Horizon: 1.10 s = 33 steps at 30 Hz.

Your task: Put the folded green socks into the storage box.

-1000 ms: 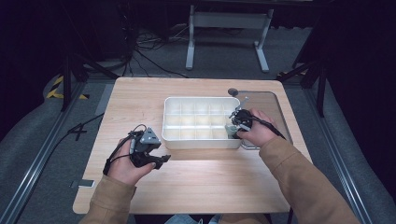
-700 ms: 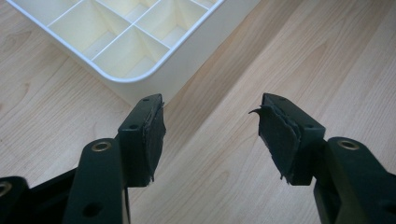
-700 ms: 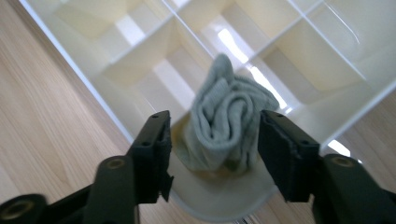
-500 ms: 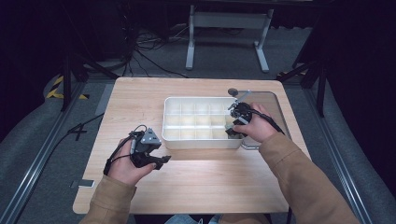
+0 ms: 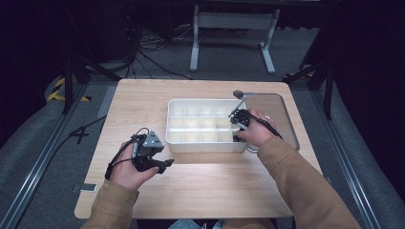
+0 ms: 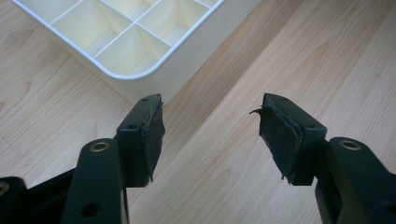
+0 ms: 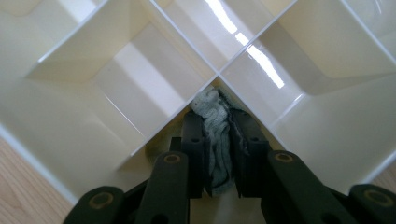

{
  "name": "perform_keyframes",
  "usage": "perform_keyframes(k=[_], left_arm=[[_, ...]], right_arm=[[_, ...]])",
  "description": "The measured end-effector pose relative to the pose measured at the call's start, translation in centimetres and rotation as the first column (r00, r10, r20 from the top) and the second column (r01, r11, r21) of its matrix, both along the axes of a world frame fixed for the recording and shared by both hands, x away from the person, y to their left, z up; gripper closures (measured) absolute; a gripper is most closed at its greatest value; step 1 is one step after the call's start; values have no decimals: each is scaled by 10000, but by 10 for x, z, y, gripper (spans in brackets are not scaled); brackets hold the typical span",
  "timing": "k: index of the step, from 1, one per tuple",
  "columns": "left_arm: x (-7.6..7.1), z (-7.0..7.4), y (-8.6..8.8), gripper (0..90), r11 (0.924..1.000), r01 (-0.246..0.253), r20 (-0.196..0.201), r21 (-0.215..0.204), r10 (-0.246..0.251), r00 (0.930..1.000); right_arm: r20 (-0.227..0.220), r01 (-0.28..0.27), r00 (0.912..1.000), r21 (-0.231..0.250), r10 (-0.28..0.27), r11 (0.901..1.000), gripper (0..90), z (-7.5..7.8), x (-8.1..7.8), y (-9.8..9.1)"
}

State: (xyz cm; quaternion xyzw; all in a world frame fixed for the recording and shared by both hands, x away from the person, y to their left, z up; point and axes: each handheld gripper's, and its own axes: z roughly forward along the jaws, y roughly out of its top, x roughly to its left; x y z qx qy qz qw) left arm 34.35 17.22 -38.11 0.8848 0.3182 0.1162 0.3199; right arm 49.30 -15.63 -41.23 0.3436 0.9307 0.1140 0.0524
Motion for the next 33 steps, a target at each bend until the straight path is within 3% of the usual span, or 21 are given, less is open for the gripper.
perform_keyframes(k=[6, 11, 16, 18, 20, 22, 25, 28, 30, 31, 32, 33], left_arm=[[-1, 0, -1, 406, 10000, 49, -16, 24, -49, 10000], [-1, 0, -1, 406, 10000, -9, -19, -16, 9, 10000], [-1, 1, 0, 404, 10000, -3, -38, -2, 3, 10000], [-2, 0, 0, 404, 10000, -68, -43, -38, 68, 10000], [-2, 1, 1, 403, 10000, -36, 11, 23, 36, 10000], [-4, 1, 1, 403, 10000, -84, 18, -8, 84, 10000], [-5, 2, 2, 402, 9999, -115, 60, -9, 115, 9999], [-6, 3, 2, 402, 9999, -98, 84, -56, 98, 9999], [-7, 4, 2, 402, 9999, -95, 77, -52, 96, 9999], [-7, 4, 2, 402, 9999, -95, 77, -52, 96, 9999], [-7, 5, 2, 402, 10000, -55, 73, -66, 55, 10000], [-8, 5, 2, 402, 9999, -65, 58, -131, 66, 10000]], right_arm=[[-690, 906, 9934, -146, -914, 9958, 771, -2, 8, 4], [-927, 1411, 9851, -436, -1446, 9890, 756, -2, 11, 8], [-855, 1383, 9870, 197, -1362, 9902, 663, 5, 6, -2], [-761, 1504, 9863, 461, -1467, 9875, 588, 11, 3, -6], [-491, 1529, 9877, 958, -1487, 9836, 533, 16, 0, -8], [-265, 1367, 9905, 990, -1348, 9856, 532, 22, -2, -9], [274, 1147, 9923, 1704, -1211, 9787, 513, 35, -8, -12], [921, 505, 9931, 2206, -723, 9741, 513, 47, -15, -14], [1336, 74, 9901, 2600, -436, 9656, 512, 56, -23, -17], [1336, 74, 9901, 2600, -436, 9656, 512, 56, -23, -17], [1546, -157, 9875, 2830, -294, 9590, 508, 61, -27, -18], [1779, -418, 9839, 3214, -170, 9460, 505, 67, -33, -21]])
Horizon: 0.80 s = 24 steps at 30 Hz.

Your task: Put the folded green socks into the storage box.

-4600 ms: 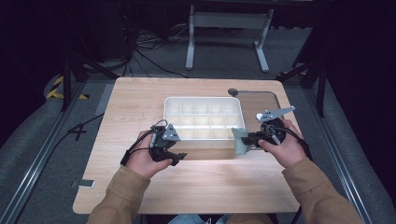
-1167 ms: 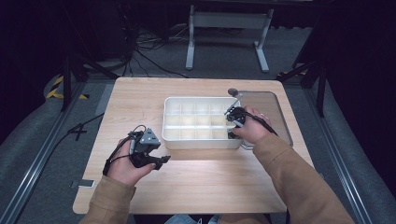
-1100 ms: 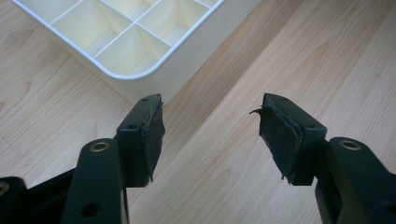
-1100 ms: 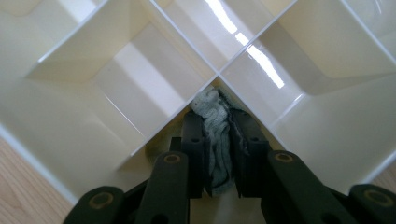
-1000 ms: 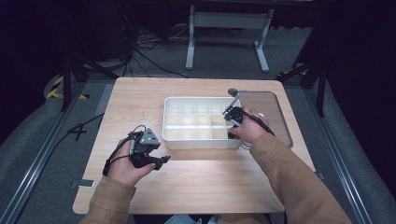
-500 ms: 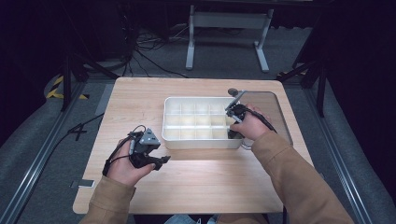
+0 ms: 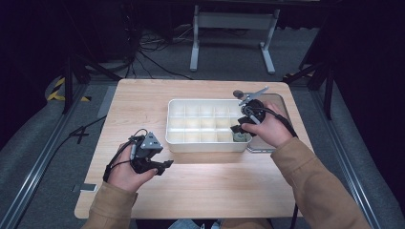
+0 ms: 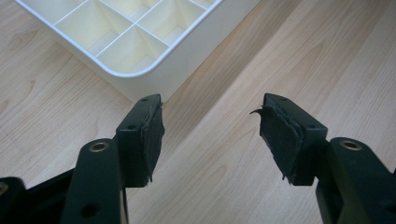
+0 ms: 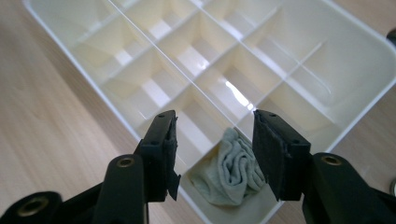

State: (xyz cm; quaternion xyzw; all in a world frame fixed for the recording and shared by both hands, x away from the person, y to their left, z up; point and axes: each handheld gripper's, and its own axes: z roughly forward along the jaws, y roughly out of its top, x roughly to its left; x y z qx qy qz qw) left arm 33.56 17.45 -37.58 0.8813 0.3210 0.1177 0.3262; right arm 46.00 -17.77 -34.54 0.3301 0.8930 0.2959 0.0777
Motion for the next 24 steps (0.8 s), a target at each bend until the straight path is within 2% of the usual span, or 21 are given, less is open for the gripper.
perform_keyframes(k=[2, 4, 6, 9, 13, 19, 22, 24], left_arm=[[0, 1, 0, 402, 10000, 16, 6, -61, -16, 10000], [-1, 2, -1, 402, 9999, 75, 26, -88, -75, 10000], [-1, 3, -1, 402, 9999, 115, 37, -104, -115, 9999], [-2, 5, -4, 402, 9993, 303, 3, -210, -303, 9995], [-3, 7, -6, 403, 9984, 426, -52, -379, -428, 9991], [-3, 10, -8, 403, 9976, 585, -69, -371, -588, 9982], [-3, 10, -9, 403, 9975, 599, -106, -381, -603, 9981], [-4, 10, -9, 404, 9974, 603, -93, -393, -607, 9981]], right_arm=[[349, -167, 9993, 520, 149, 9985, 496, 8, -8, -6], [553, -302, 9981, 840, 256, 9960, 485, 13, -16, -12], [486, -443, 9981, 1185, 388, 9920, 472, 15, -22, -19], [722, -694, 9956, 1359, 600, 9883, 462, 17, -27, -25], [1096, -1054, 9902, 1777, 868, 9784, 446, 21, -40, -38], [1252, -1459, 9845, 1949, 1229, 9699, 432, 19, -54, -46], [1464, -1737, 9787, 2144, 1442, 9612, 419, 17, -64, -49], [1666, -1731, 9758, 1945, 1414, 9655, 424, 15, -71, -51]])
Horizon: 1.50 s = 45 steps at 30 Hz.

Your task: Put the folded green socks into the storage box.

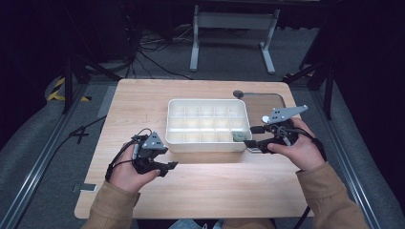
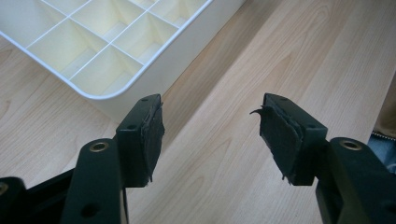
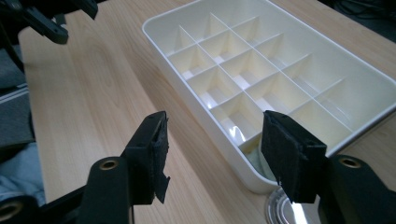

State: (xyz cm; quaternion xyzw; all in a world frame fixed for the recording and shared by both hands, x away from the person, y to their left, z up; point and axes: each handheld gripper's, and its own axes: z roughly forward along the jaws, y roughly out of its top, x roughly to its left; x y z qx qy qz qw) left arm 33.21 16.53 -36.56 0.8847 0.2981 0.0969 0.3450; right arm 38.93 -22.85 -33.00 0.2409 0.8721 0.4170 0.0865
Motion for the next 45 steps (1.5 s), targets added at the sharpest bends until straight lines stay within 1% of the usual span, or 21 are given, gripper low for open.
perform_keyframes(k=[1, 2, 3, 5, 6, 8, 11, 13, 15, 17, 18, 21, 24, 26, 28, 31, 35, 40, 41, 42, 45], left_arm=[[0, 1, 0, 404, 10000, 32, 3, 21, -32, 10000], [0, 1, 0, 404, 10000, 32, 3, 21, -32, 10000], [0, 1, 0, 404, 10000, 28, -5, 15, -28, 10000], [-1, 1, 1, 403, 10000, 60, -78, 33, -60, 10000], [-1, 1, 1, 403, 10000, 42, -83, 36, -42, 10000], [-2, 0, 2, 402, 10000, 6, -64, 13, -6, 10000], [-2, 0, 3, 400, 10000, 42, -49, 33, -42, 10000], [-2, 0, 3, 396, 9998, 183, -5, 45, -182, 9998], [-3, -1, 2, 395, 9996, 269, 17, -37, -269, 9996], [-3, -2, 0, 385, 9993, 377, -52, -87, -378, 9993], [-3, -3, -1, 377, 9989, 476, -27, -36, -476, 9989], [-3, -4, -6, 361, 9975, 701, -144, 16, -701, 9974], [-3, -6, -10, 348, 9957, 925, -253, 35, -924, 9954], [-2, -9, -12, 342, 9942, 1077, -369, 77, -1073, 9935], [0, -12, -13, 342, 9931, 1153, -410, 223, -1144, 9926], [0, -14, -16, 340, 9920, 1231, -535, 261, -1216, 9911], [0, -16, -17, 332, 9905, 1332, -644, 353, -1307, 9893], [3, -24, -19, 322, 9880, 1440, -986, 565, -1380, 9855], [4, -25, -19, 322, 9873, 1448, -935, 650, -1384, 9859], [4, -25, -19, 322, 9873, 1448, -935, 650, -1384, 9859], [5, -26, -19, 322, 9873, 1444, -1004, 659, -1374, 9854]], right_arm=[[124, 41, 9999, -76, -40, 10000, 426, -1, -3, -1], [124, 41, 9999, -76, -40, 10000, 426, -1, -3, -1], [109, 51, 9999, -13, -51, 10000, 425, -4, -10, -3], [151, -7, 9999, 100, 5, 9999, 427, -6, -12, -4], [52, 16, 10000, 225, -18, 9997, 424, -8, -14, -5], [21, -127, 9999, -30, 127, 9999, 419, -10, -14, -4], [-191, -219, 9996, 2, 219, 9998, 409, -16, -15, -4], [-298, -454, 9985, -172, 449, 9988, 401, -23, -16, -2], [-374, -538, 9979, -211, 530, 9983, 399, -25, -16, -2], [-461, -709, 9965, -230, 698, 9972, 398, -30, -17, -1], [-516, -837, 9953, -254, 823, 9962, 397, -32, -18, 0], [-563, -1073, 9928, -291, 1055, 9938, 394, -40, -21, 1], [-520, -1089, 9929, -308, 1072, 9936, 391, -48, -24, 3], [-706, -1042, 9923, -374, 1014, 9939, 390, -55, -27, 6], [-732, -920, 9934, -537, 880, 9943, 383, -65, -30, 8], [-977, -943, 9914, -724, 871, 9929, 383, -79, -34, 12], [-1057, -912, 9909, -747, 831, 9930, 382, -93, -36, 13], [-1067, -895, 9911, -960, 791, 9914, 382, -108, -40, 14], [-1043, -886, 9915, -1019, 779, 9908, 380, -111, -40, 14], [-927, -838, 9930, -1148, 733, 9899, 380, -114, -42, 13], [-787, -803, 9944, -1269, 707, 9887, 380, -118, -43, 12]])
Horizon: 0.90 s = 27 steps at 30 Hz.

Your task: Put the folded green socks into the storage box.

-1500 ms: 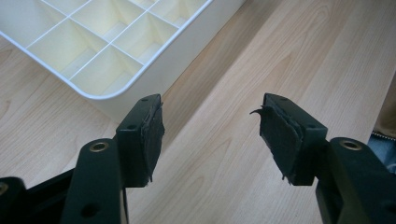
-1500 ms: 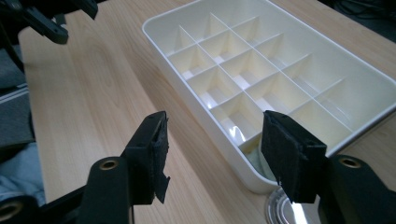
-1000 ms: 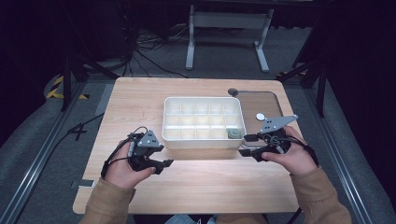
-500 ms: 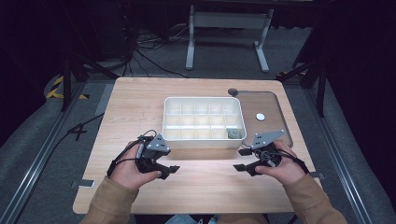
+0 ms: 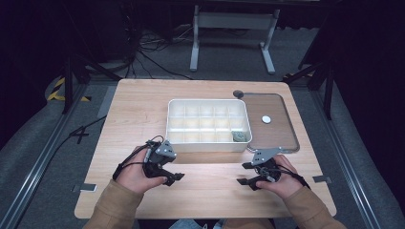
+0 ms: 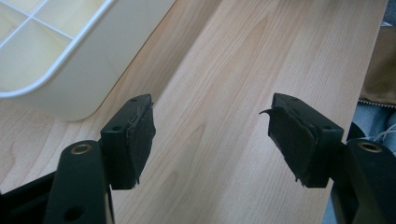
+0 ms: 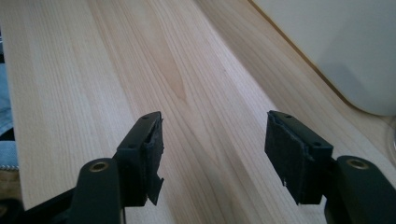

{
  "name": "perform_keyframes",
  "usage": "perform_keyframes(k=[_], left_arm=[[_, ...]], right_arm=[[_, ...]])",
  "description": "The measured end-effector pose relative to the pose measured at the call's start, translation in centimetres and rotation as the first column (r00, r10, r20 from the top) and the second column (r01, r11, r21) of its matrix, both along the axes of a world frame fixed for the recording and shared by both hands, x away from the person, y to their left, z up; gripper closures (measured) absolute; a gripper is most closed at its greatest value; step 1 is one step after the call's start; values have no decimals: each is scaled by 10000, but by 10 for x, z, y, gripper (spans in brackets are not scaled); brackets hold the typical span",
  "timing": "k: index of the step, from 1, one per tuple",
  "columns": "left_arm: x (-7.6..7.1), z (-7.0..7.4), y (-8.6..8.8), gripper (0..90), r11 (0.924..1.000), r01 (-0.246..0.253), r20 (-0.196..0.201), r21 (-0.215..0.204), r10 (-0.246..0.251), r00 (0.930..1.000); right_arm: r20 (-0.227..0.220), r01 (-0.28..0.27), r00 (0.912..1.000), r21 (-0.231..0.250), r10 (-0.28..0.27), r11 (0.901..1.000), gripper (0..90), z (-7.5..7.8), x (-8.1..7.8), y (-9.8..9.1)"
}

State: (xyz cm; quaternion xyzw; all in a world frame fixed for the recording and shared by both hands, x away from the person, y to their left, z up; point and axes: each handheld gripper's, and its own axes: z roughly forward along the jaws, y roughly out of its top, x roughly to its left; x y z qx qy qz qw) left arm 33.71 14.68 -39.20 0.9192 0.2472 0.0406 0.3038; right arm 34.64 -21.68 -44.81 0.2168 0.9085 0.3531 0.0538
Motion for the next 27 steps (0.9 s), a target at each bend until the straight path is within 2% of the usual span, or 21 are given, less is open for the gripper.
perform_keyframes(k=[3, 6, 10, 12, 15, 16, 23, 27], left_arm=[[1, -3, 1, 320, 10000, -14, -78, 75, 15, 10000], [1, -6, 0, 319, 9993, -97, -172, 361, 103, 9998], [2, -11, -1, 332, 9987, 53, -139, 514, -46, 9999], [2, -14, -2, 336, 9978, 96, -281, 649, -78, 9996], [2, -17, -2, 337, 9970, 208, -377, 744, -180, 9991], [3, -18, -2, 337, 9956, 299, -454, 891, -259, 9986], [3, -20, -2, 331, 9956, 326, -487, 883, -284, 9984], [3, -21, 0, 317, 9960, 173, -528, 876, -127, 9985]], right_arm=[[112, 98, 9999, 254, -101, 9996, 381, -6, -2, -3], [255, 104, 9996, 392, -114, 9992, 380, -11, -4, -4], [402, 35, 9992, 477, -54, 9989, 380, -16, -8, -4], [478, -139, 9988, 408, 119, 9991, 380, -19, -11, -3], [359, -276, 9990, 315, 265, 9991, 379, -24, -12, 0], [368, -300, 9989, 216, 292, 9993, 376, -25, -11, 0], [514, -359, 9980, 32, 357, 9993, 367, -26, -12, 3], [642, -234, 9977, 232, 219, 9995, 364, -23, -12, 3]])
